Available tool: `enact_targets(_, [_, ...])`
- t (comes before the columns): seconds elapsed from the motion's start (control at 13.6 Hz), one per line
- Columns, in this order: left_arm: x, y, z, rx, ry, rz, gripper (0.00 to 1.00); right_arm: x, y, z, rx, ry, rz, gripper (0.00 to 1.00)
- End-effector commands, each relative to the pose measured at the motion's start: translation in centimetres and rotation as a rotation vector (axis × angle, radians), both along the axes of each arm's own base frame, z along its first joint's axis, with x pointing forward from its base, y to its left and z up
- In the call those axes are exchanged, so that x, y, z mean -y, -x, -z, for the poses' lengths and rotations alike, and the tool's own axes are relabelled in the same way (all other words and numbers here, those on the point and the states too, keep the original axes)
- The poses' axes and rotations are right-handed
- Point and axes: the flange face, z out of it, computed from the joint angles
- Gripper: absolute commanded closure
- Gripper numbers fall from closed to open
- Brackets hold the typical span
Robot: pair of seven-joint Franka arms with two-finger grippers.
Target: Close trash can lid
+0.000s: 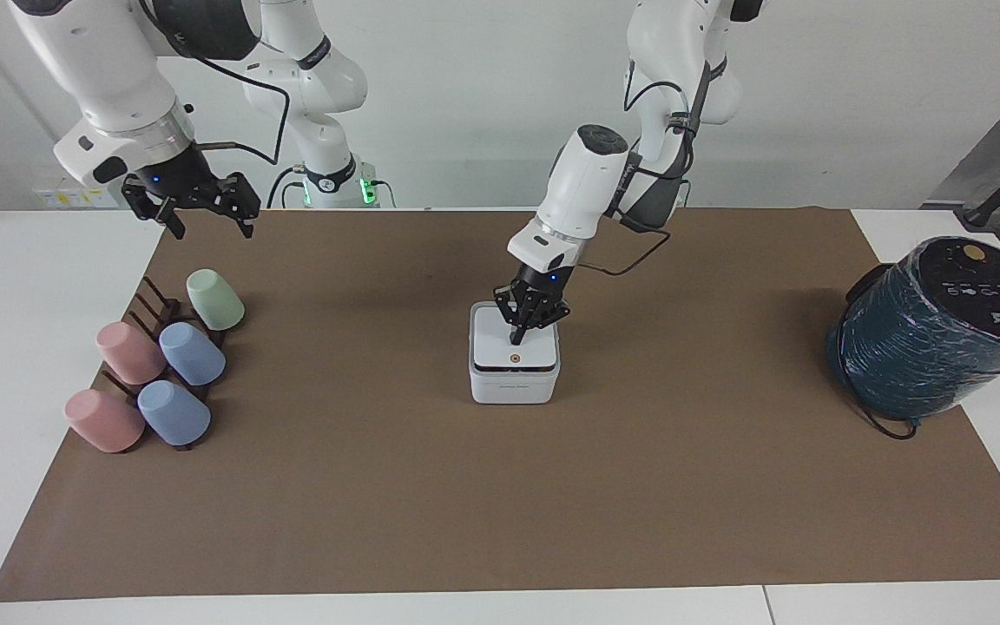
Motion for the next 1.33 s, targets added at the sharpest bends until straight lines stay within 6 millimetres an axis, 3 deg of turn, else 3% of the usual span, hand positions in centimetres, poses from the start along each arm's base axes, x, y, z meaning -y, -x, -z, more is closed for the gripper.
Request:
enact_targets(0.0, [0.1,0.0,0.8,-0.002,0.002,0.000,1.00,0.1,0.4,-0.2,0.008,-0.007,0.016,0.00])
enact_targets(0.29, [0.6,0.1,3.6,-0.039,-0.022,0.012,1.00,0.1,0.3,-0.2,0.007,-0.007,0.016,0.00])
enact_targets(0.44, [0.6,0.0,4.2,-0.038,-0.023,0.011,1.00,0.1,0.4,-0.2,0.008,-0.007,0.016,0.00])
enact_targets(0.59, [0.5,-0.6,3.5,-0.039,-0.021,0.006,1.00,0.1,0.3,-0.2,0.007,-0.007,0.016,0.00])
enact_targets(0.81, [-0.2,-3.0,-0.8,-0.074,-0.034,-0.006,1.00,0.1,0.4,-0.2,0.008,-0.007,0.016,0.00])
enact_targets(1.03, [-3.9,-6.3,-6.4,-0.151,-0.071,-0.044,1.00,0.1,0.4,-0.2,0.008,-0.007,0.016,0.00])
enact_targets(1.25, [-9.4,-8.5,-10.8,-0.225,-0.121,-0.061,1.00,0.1,0.4,-0.2,0.008,-0.007,0.016,0.00])
